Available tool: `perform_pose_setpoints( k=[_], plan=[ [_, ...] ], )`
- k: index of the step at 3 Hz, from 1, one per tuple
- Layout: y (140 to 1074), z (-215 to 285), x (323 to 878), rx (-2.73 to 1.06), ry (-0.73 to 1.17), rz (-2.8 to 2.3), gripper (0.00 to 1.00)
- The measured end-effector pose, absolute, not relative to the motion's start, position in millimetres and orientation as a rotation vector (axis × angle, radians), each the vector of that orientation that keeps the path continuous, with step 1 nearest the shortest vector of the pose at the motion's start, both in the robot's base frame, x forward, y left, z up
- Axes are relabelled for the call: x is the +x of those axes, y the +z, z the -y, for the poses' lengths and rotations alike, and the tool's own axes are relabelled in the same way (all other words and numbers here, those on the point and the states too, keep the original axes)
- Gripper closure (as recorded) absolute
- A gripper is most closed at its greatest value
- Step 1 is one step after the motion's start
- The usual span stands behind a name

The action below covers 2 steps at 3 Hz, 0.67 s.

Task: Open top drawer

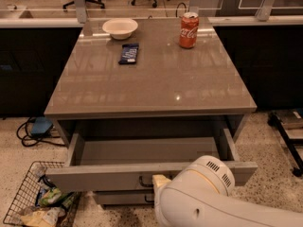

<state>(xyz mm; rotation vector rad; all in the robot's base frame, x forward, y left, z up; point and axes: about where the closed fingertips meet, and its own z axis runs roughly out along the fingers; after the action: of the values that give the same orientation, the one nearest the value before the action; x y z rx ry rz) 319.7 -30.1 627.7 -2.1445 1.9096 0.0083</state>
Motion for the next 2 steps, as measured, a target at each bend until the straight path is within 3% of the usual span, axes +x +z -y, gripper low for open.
perform_pose_setpoints(
  k=[2],
  plan=[
    [642,35,335,-2.185,0.019,-1.927,0.00]
  ],
)
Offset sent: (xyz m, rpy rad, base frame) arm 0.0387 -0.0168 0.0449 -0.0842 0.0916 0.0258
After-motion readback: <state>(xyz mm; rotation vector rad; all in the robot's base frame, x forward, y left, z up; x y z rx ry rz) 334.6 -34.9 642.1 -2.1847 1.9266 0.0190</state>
